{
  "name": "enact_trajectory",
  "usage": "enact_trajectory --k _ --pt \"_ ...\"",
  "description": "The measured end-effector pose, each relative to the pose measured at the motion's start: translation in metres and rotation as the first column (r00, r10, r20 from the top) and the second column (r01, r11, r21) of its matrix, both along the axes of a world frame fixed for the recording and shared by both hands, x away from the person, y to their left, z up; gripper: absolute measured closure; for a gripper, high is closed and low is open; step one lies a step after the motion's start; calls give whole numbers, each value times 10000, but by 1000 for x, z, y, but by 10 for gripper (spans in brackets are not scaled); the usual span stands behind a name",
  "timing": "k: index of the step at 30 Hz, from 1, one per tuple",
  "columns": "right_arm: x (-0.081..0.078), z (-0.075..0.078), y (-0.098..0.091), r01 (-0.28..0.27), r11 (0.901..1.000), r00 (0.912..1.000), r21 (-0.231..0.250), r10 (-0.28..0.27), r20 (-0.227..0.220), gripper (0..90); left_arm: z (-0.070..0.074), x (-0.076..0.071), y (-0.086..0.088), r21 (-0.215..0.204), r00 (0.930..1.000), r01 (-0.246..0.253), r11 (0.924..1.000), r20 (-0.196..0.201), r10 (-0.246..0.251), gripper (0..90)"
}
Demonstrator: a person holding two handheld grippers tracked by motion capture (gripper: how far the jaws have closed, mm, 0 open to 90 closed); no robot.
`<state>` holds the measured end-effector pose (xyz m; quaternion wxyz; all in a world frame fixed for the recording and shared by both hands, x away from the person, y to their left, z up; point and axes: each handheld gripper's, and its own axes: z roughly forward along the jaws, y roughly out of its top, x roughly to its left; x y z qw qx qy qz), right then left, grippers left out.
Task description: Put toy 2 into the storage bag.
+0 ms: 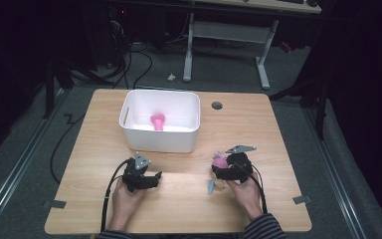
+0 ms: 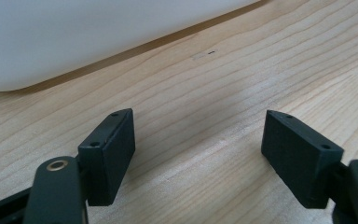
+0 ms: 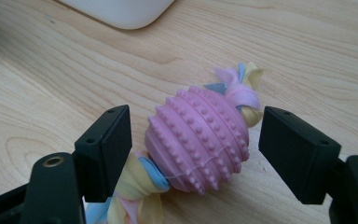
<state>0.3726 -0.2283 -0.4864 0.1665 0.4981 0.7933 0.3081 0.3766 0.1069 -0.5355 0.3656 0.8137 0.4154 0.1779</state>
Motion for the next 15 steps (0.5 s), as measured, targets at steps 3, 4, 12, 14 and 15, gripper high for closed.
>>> enact_trajectory --k 3,4,12,14,15 --pt "3 -3 0 60 10000 9998 42 -59 -185 269 0 0 0 3 10000 3 10000 -3 -3 261" --pt "4 -4 1 83 10000 9996 11 -82 -262 281 0 0 0 -1 10000 1 10000 0 -1 261" --pt "8 -10 7 193 9985 9993 -508 -210 -325 325 0 0 0 -1 10000 -6 10000 -4 6 260" --pt "8 -9 5 232 9990 9988 -386 -248 -432 328 0 0 0 -3 10000 -7 10000 -3 7 260" --pt "8 -10 4 223 9992 9988 -336 -237 -420 329 0 0 0 0 10000 -7 10000 -5 7 260"
